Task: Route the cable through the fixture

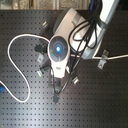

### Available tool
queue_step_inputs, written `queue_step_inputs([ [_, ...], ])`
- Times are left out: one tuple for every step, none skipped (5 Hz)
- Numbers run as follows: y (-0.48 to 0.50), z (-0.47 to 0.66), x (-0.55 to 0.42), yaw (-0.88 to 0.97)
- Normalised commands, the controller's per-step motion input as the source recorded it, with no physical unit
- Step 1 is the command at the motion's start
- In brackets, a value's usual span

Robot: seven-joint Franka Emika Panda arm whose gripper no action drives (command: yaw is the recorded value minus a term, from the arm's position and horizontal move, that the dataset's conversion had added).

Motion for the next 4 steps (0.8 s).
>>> queue_step_inputs([
  [0.007, 0.03, 0.001, 0.00],
  [0.029, 0.11, -0.037, 0.00],
  [0.240, 0.09, -0.065, -0.05],
  [0.257, -0.01, 0.035, 0.00],
])
